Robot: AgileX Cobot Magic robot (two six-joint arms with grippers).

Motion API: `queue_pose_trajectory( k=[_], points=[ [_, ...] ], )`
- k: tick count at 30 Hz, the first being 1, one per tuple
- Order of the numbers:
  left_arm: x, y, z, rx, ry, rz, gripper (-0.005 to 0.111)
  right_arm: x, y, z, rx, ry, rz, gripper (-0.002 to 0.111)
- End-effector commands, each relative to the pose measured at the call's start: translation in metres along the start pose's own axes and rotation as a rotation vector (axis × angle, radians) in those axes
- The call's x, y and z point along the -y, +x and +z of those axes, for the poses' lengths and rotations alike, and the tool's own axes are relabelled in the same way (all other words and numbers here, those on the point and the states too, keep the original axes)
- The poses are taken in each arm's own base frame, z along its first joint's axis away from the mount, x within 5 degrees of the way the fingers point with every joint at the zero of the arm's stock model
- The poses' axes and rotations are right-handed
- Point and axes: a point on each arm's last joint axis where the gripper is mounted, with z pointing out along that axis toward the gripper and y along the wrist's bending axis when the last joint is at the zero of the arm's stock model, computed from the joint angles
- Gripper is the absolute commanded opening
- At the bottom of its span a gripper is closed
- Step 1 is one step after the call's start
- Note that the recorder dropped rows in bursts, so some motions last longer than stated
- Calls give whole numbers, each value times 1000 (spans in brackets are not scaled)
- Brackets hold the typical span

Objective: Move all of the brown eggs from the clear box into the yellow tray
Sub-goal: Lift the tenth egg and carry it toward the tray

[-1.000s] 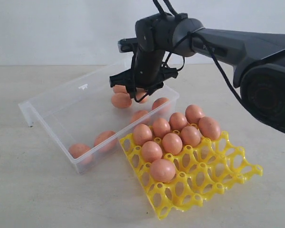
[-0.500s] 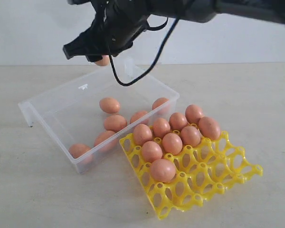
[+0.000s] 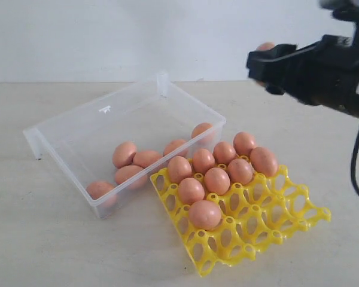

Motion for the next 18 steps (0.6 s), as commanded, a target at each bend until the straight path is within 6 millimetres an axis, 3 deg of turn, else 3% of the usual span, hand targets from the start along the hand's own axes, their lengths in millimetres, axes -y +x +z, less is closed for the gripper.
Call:
queue_pose_trajectory(
  k=[1,5,6,7,10,15,18],
  points=[
    [0,-1,0,7,-4,1,-4,24,-12,5,65,-166,41,0],
    [0,-1,0,7,-4,1,-4,41,-5,18,-120,-630,146,0],
    [0,-1,0,7,-4,1,-4,50,0,23,-173,-657,173,0],
    [0,-1,0,7,-4,1,-4,59,11,30,-278,-648,239,0],
    [0,-1,0,7,-4,1,-4,63,38,30,-414,-676,174,0],
    [0,-1,0,7,-4,1,-4,49,76,15,-467,-725,143,0],
    [0,-1,0,7,-4,1,-4,52,100,15,-530,-586,64,0]
  ],
)
